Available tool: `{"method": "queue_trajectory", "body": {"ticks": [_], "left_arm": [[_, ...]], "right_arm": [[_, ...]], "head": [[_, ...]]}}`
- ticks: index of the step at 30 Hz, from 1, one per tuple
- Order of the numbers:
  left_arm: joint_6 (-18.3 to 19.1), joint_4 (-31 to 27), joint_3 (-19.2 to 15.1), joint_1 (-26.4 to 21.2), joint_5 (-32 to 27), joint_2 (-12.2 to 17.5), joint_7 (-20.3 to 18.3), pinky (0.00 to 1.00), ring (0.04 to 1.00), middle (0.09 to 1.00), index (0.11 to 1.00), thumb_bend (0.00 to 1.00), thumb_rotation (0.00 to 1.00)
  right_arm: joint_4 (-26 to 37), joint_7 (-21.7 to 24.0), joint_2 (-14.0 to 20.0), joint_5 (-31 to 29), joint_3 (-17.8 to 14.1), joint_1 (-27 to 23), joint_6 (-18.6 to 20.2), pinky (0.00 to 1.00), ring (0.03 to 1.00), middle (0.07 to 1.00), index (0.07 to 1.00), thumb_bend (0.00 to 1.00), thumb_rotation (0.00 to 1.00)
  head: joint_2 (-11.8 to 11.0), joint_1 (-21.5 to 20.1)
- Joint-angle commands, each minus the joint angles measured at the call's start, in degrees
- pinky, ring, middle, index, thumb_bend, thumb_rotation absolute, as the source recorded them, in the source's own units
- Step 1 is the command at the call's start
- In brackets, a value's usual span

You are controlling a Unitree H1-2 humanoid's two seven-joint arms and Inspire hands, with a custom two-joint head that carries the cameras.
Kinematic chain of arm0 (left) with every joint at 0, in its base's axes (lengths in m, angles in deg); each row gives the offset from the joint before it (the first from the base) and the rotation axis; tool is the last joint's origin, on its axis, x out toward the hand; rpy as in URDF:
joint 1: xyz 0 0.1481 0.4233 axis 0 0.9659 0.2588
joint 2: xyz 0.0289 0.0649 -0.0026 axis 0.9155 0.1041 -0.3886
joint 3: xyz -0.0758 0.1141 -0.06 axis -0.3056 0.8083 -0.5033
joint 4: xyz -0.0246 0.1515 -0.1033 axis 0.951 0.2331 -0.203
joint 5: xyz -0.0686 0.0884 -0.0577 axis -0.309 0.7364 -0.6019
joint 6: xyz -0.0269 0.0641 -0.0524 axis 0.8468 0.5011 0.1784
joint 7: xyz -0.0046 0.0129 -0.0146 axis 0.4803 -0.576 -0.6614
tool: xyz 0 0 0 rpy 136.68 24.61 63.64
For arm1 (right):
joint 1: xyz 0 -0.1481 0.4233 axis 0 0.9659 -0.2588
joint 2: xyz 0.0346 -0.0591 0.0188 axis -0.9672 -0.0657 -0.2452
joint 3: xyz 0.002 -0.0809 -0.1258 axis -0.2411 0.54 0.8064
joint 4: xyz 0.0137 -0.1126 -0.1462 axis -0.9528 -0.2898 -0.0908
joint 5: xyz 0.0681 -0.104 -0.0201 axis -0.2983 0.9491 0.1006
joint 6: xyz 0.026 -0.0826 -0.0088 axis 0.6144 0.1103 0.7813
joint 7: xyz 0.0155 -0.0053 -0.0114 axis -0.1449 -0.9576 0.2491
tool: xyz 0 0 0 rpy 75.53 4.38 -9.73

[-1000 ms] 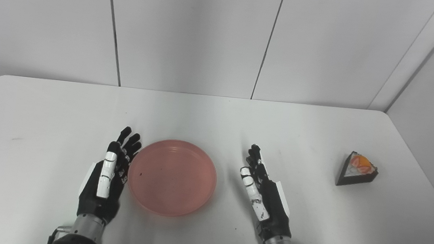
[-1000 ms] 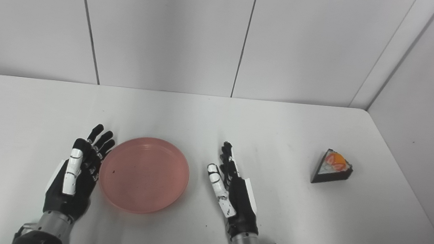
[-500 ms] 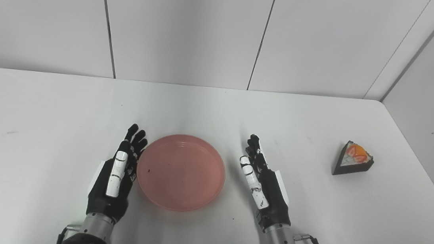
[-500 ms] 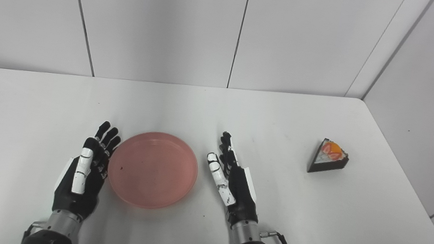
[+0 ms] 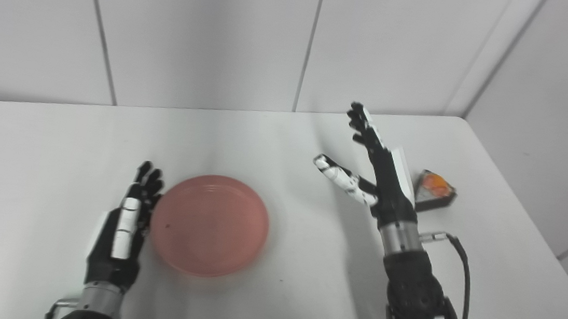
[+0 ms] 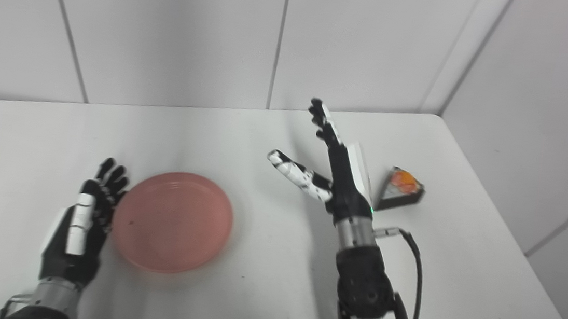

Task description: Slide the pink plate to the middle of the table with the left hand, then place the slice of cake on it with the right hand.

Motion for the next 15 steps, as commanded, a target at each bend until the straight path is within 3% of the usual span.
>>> {"method": "queue_trajectory", "body": {"ticks": [1,3,7,15], "left_arm": [[-1.4,1.3,-0.6,-0.3,0.1,1.3,-0.6,1.0,0.996,0.99,0.998,0.63,0.98],[-2.3,2.5,-1.0,-0.6,-0.4,2.0,-1.1,1.0,1.0,0.996,1.0,0.64,0.98],[-3.6,4.7,-1.6,-1.3,-1.6,3.0,-2.1,1.0,0.999,0.996,1.0,0.66,0.96],[-5.1,7.9,-3.2,-2.5,-3.9,3.3,-4.1,0.98,0.986,0.978,0.986,0.66,0.94]], "right_arm": [[3.5,1.0,2.6,3.1,-1.3,-2.2,4.6,0.81,0.903,0.929,0.94,0.63,0.62],[5.1,2.0,4.7,8.0,-1.3,-3.0,9.4,0.74,0.882,0.93,0.927,0.67,0.64],[6.6,4.2,8.0,14.9,-1.0,-3.9,16.0,0.77,0.891,0.928,0.91,0.69,0.67],[4.1,9.4,7.7,29.0,-8.1,-5.0,17.5,0.8,0.906,0.915,0.89,0.69,0.67]], "head": [[-0.2,-0.6],[-0.6,-2.4],[-1.3,-5.7],[-2.2,-8.5]]}}
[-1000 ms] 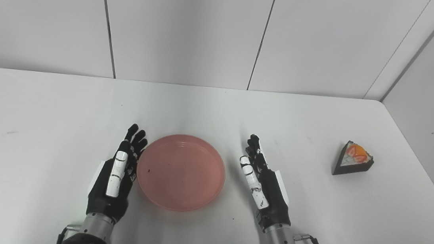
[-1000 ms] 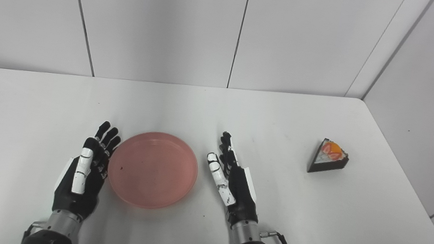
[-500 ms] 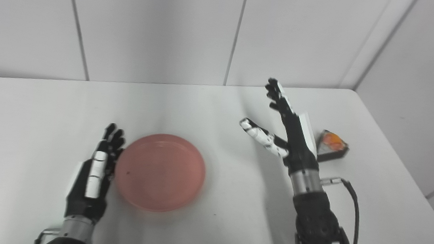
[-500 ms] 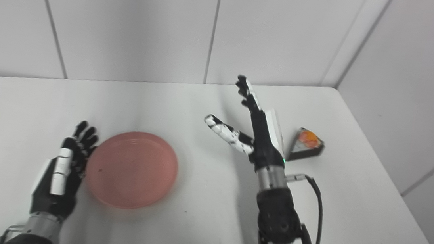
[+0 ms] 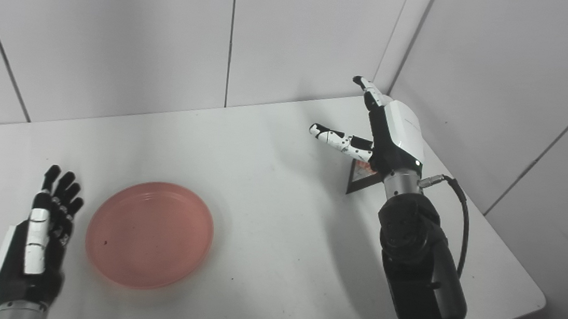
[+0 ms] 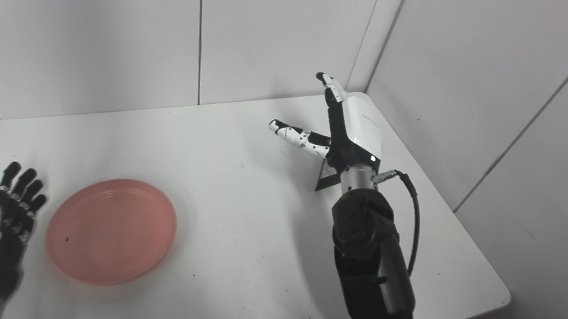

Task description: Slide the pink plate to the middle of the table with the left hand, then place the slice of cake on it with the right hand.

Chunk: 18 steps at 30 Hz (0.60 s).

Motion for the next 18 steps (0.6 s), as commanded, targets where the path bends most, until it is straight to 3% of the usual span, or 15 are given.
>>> {"method": "queue_trajectory", "body": {"ticks": [1,4,10,18], "left_arm": [[-2.3,3.0,-0.6,1.2,-1.0,0.6,-1.1,0.97,0.984,0.976,0.986,0.66,0.94],[-2.8,3.5,-1.0,1.0,-1.2,0.5,-1.2,0.98,0.985,0.975,0.986,0.64,0.95],[-3.2,3.1,-0.8,1.4,-1.3,0.8,-1.7,0.97,0.987,0.978,0.994,0.63,0.96],[-2.5,1.8,-0.5,1.9,-0.9,0.8,-1.3,0.97,0.978,0.969,0.986,0.61,0.96]], "right_arm": [[-0.4,0.4,0.5,5.5,-1.9,-2.3,-0.2,0.79,0.908,0.913,0.886,0.69,0.67],[-1.7,1.0,-0.1,9.2,-3.7,-2.6,-0.2,0.78,0.894,0.899,0.87,0.71,0.66],[-5.0,1.4,0.0,11.2,-6.7,-2.5,-0.2,0.81,0.903,0.902,0.87,0.71,0.61],[-9.8,1.4,-1.4,14.0,-8.4,-3.1,-0.2,0.79,0.901,0.921,0.895,0.74,0.59]], "head": [[-0.1,-0.3],[-0.2,-0.6],[-0.4,-0.9],[-0.6,-1.1]]}}
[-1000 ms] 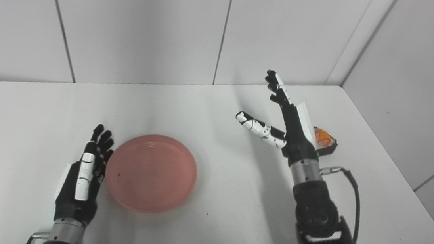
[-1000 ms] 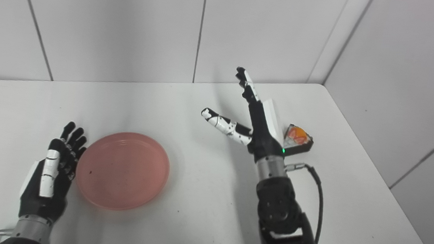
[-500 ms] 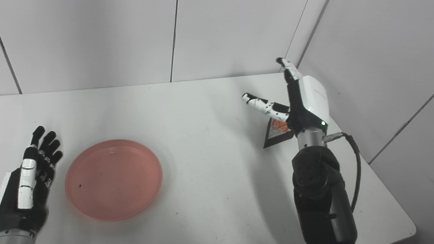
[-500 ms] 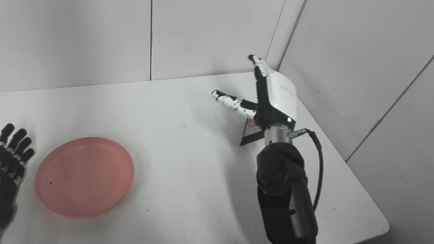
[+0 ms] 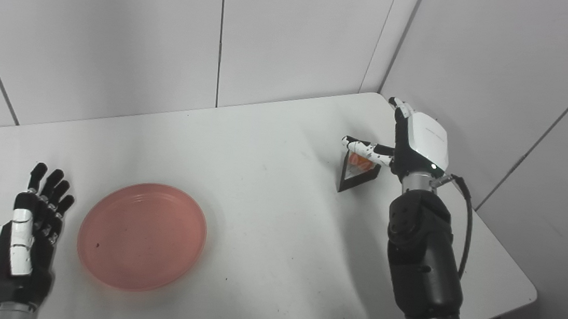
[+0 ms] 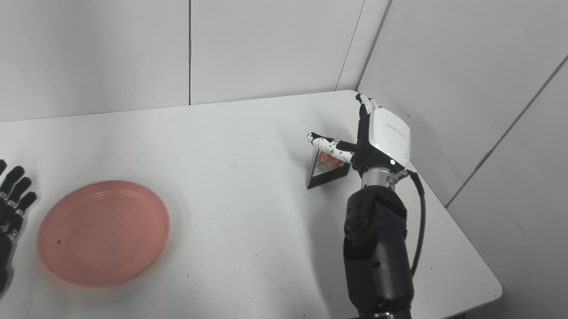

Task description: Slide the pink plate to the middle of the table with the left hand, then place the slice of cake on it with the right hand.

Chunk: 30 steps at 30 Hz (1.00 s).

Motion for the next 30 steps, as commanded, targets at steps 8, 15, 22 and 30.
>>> {"method": "queue_trajectory", "body": {"ticks": [8,15,22,30], "left_arm": [[0.7,-0.7,0.5,3.0,0.3,0.6,-0.3,0.98,0.984,0.972,0.982,0.59,0.98],[-0.3,-0.5,0.6,3.1,0.4,0.5,-0.4,0.98,0.984,0.973,0.981,0.59,0.97],[0.1,-0.9,0.8,3.1,0.7,0.5,-0.3,0.98,0.981,0.971,0.98,0.6,0.97],[-0.8,-0.3,0.6,2.9,0.8,0.5,-0.5,0.97,0.982,0.971,0.983,0.62,0.95]], "right_arm": [[-4.9,-3.6,-0.4,0.7,1.1,-2.1,-0.3,0.76,0.872,0.913,0.882,0.76,0.54],[-8.2,-4.1,-0.5,-1.8,2.7,-2.3,-0.3,0.91,0.914,0.93,0.888,0.77,0.58],[-11.2,-5.6,0.5,-4.4,4.2,-2.4,-0.3,0.77,0.87,0.906,0.879,0.78,0.52],[-15.3,-10.0,1.6,-11.6,5.3,-2.9,-0.5,0.47,0.58,0.699,0.703,0.69,0.09]], "head": [[0.3,0.2],[0.6,0.1],[0.8,0.1],[1.0,0.2]]}}
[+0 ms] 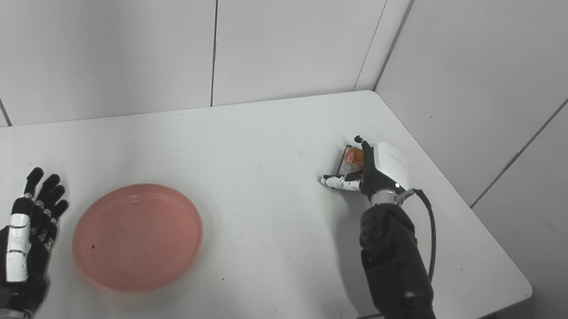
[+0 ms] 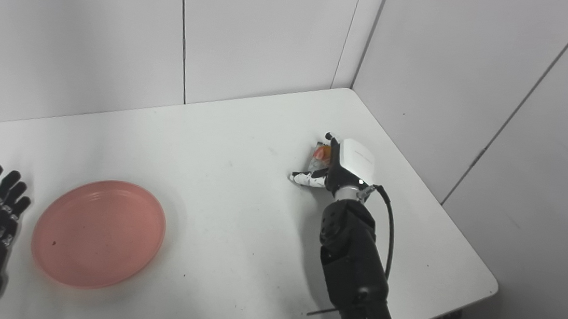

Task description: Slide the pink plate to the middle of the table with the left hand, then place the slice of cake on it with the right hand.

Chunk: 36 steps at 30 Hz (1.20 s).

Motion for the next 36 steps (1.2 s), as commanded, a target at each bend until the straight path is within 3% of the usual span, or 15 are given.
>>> {"method": "queue_trajectory", "body": {"ticks": [1,2,3,4,7,10,12,18,20,21,22,25,32,36], "left_arm": [[-1.4,1.2,-0.1,2.0,0.1,0.1,-0.4,0.97,0.981,0.97,0.982,0.62,0.95],[-1.0,0.7,0.0,2.1,0.3,0.1,-0.1,0.97,0.98,0.97,0.981,0.62,0.95],[-0.6,0.3,0.0,2.2,0.3,0.0,0.0,0.96,0.974,0.965,0.977,0.61,0.96],[-0.4,0.1,0.0,2.3,0.3,0.0,-0.1,0.96,0.972,0.964,0.974,0.61,0.96],[-0.5,-0.1,0.0,2.4,0.2,-0.1,-0.2,0.96,0.971,0.962,0.968,0.61,0.95],[-0.1,-0.4,0.0,2.4,0.2,-0.2,-0.1,0.95,0.969,0.959,0.968,0.61,0.94],[-0.2,-0.3,0.1,2.4,0.4,-0.2,-0.1,0.95,0.971,0.96,0.97,0.61,0.95],[0.2,-0.6,0.3,2.6,0.1,-0.4,-0.2,0.96,0.971,0.961,0.969,0.61,0.94],[0.3,-0.8,0.5,2.7,0.3,-0.5,-0.2,0.96,0.977,0.965,0.97,0.61,0.94],[0.4,-1.0,0.9,2.8,0.8,-0.8,-0.1,0.96,0.978,0.967,0.971,0.61,0.95],[0.5,-1.1,1.2,2.8,1.1,-1.0,0.1,0.96,0.974,0.964,0.966,0.62,0.95],[0.6,-3.3,2.5,4.0,3.2,-2.1,1.2,0.97,0.982,0.977,0.974,0.59,0.96],[-0.4,-3.9,4.2,4.9,6.5,-5.4,3.9,1.0,0.989,0.986,0.99,0.61,0.93],[-1.5,-3.3,4.2,4.8,8.3,-6.3,5.3,1.0,0.992,0.992,0.999,0.61,0.95]], "right_arm": [[0.9,-2.3,1.1,-1.2,0.9,-1.0,-0.5,0.46,0.565,0.686,0.692,0.68,0.07],[1.3,-3.4,1.1,-1.7,1.1,-0.9,-0.6,0.4,0.503,0.59,0.664,0.62,0.04],[1.6,-4.4,1.0,-2.3,1.2,-0.8,-0.6,0.31,0.398,0.524,0.561,0.57,0.01],[2.2,-5.1,0.7,-3.0,1.2,-0.7,-0.6,0.25,0.322,0.448,0.522,0.53,0.0],[3.5,-6.5,0.6,-4.6,1.4,-0.3,-0.5,0.2,0.268,0.462,0.492,0.53,0.0],[4.3,-7.7,0.6,-5.6,1.7,-0.1,-0.4,0.15,0.216,0.405,0.493,0.52,0.0],[4.4,-9.0,0.8,-6.4,1.9,0.1,-1.0,0.13,0.191,0.456,0.48,0.53,0.0],[4.9,-13.1,1.5,-8.3,2.6,0.3,-3.1,0.15,0.216,0.47,0.48,0.53,0.0],[5.0,-14.3,2.1,-9.1,2.8,0.5,-4.3,0.18,0.257,0.433,0.496,0.52,0.0],[5.7,-14.4,2.4,-9.7,2.6,0.8,-4.9,0.19,0.264,0.425,0.499,0.52,0.0],[6.2,-14.5,2.7,-10.2,2.6,1.0,-5.2,0.24,0.326,0.437,0.504,0.52,0.0],[11.2,-13.5,3.2,-13.0,2.0,2.1,-6.3,0.35,0.446,0.499,0.473,0.52,0.0],[22.5,-8.6,3.6,-17.7,4.1,4.0,-7.7,0.21,0.284,0.402,0.51,0.52,0.0],[25.9,-5.6,3.5,-20.2,6.9,4.6,-9.9,0.18,0.242,0.465,0.485,0.53,0.0]], "head": [[0.1,0.1],[0.1,0.1],[0.1,0.1],[0.1,0.1],[0.2,0.1],[0.2,0.2],[0.2,0.3],[0.3,1.2],[0.4,3.3],[0.7,6.7],[0.7,6.7],[1.0,12.8],[1.3,22.7],[1.4,26.2]]}}
